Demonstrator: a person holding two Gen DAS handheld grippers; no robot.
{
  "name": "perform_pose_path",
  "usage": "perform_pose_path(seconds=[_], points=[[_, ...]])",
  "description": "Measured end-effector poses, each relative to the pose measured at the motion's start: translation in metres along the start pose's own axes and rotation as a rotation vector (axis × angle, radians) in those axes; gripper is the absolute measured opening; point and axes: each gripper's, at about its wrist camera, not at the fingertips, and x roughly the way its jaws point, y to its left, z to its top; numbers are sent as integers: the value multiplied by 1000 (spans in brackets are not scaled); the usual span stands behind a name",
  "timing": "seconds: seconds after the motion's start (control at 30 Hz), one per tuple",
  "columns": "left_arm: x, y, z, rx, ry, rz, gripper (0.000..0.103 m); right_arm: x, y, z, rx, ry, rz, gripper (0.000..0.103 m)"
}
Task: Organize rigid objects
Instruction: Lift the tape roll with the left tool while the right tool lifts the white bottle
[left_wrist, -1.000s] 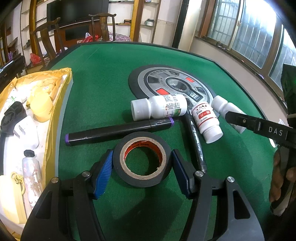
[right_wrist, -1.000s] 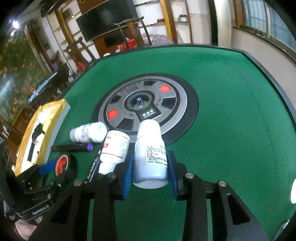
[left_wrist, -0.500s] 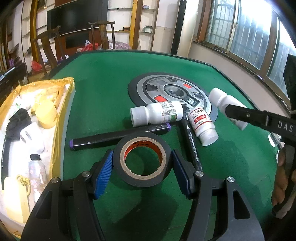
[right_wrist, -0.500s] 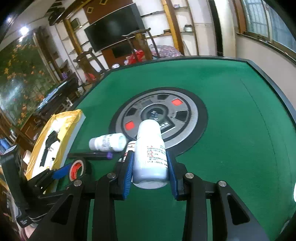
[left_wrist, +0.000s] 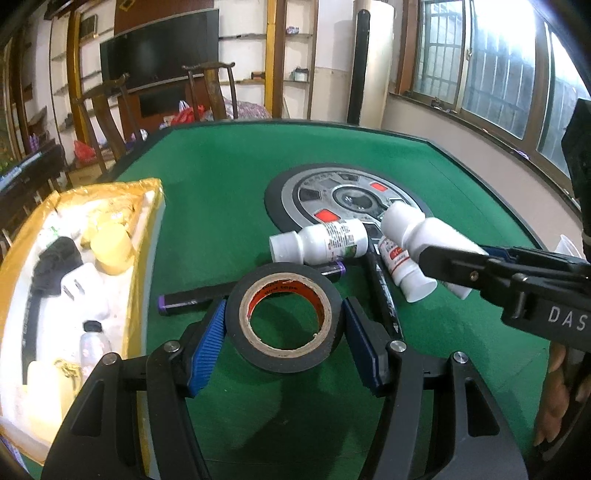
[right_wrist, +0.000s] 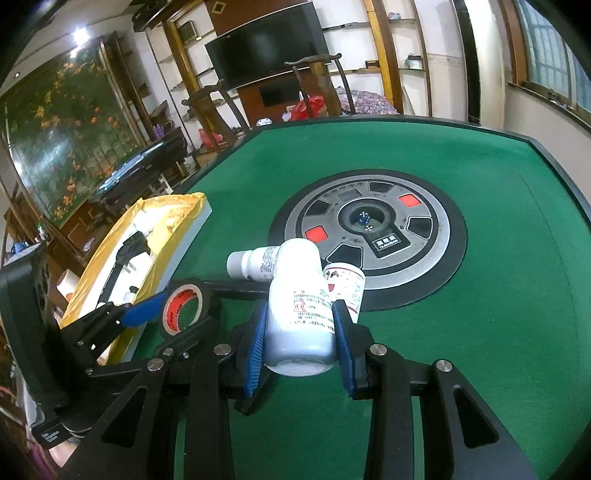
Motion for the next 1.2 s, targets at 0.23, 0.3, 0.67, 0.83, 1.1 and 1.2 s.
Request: perform_pose_path(seconds=[0.23,0.3,0.67,0.83,1.1,1.2], points=[[-4,-2,0,15,-34,26,61,1,-2,-1,1,4,-3,30],[-4,-2,0,13,-37,27,61,2,-2,-1,1,5,-5,30],[-8,-2,-1,8,-58,39,61,2,-1,-2,6,5,-3,30],[-11,0,0,4,-76,41,61,2,1,-1,34,-4,-8,30],[-21,3,-1,8,-127,73,61,-7,8,-4,59,-55,-29,30],[-25,4,-2,8,-145,80,61,-11,11,-7,72,-66,-26,30]])
